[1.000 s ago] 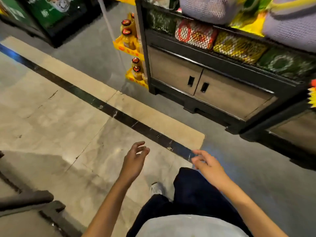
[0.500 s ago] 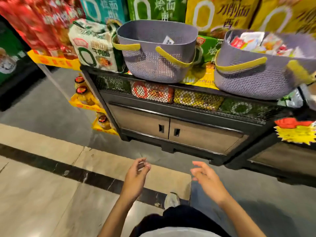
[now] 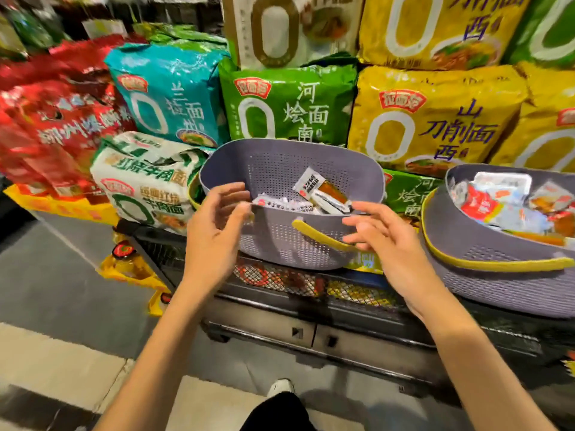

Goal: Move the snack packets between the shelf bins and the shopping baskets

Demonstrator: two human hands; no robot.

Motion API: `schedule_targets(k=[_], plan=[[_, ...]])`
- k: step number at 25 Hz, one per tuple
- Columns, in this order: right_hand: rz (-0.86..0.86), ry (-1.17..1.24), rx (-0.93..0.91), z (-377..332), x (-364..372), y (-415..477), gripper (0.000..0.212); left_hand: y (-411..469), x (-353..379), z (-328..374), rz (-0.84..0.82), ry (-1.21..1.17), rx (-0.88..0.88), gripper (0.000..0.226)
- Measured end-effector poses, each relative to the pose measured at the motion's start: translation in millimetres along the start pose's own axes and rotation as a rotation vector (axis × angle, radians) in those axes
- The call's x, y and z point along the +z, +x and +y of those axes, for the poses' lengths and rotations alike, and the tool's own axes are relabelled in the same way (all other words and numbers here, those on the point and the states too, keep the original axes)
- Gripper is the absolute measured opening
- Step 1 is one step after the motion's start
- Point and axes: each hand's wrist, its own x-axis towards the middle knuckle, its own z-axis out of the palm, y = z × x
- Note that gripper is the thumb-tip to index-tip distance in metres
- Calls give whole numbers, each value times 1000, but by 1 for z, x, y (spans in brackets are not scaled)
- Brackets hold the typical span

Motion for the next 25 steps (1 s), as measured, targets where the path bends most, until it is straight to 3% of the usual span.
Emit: schedule_targets(k=[3,6,8,11,13,16,20,23,25], plan=[[-27,-52,-86,-32,10,51,20,53,-9,-8,-14,79,96,16],[-91,-311,-109,-42,18,100,15,96,-15,-27,-111,298,174,29],[-196,-612,-47,-38,21,131,21,113,-12,-39,-214,442,190,38],[-367,-1270,91,-19,26,160,38,121,-10,-50,-290,575,148,45],[-455,-1510,162,-10,27,162,37,117,-12,-50,-282,579,137,45],[-416,-1516,205,-5,24,168,27,116,-13,-51,-266,565,133,44],[-168,-1470,150,-16,20,173,26,119,-13,-52,-283,508,101,42],[-68,-1283,22,-33,14,179,18,132,-14,-48,-383,355,40,43],[-109,-1007,-82,-40,9,192,9,153,-8,-46,-413,238,0,44]])
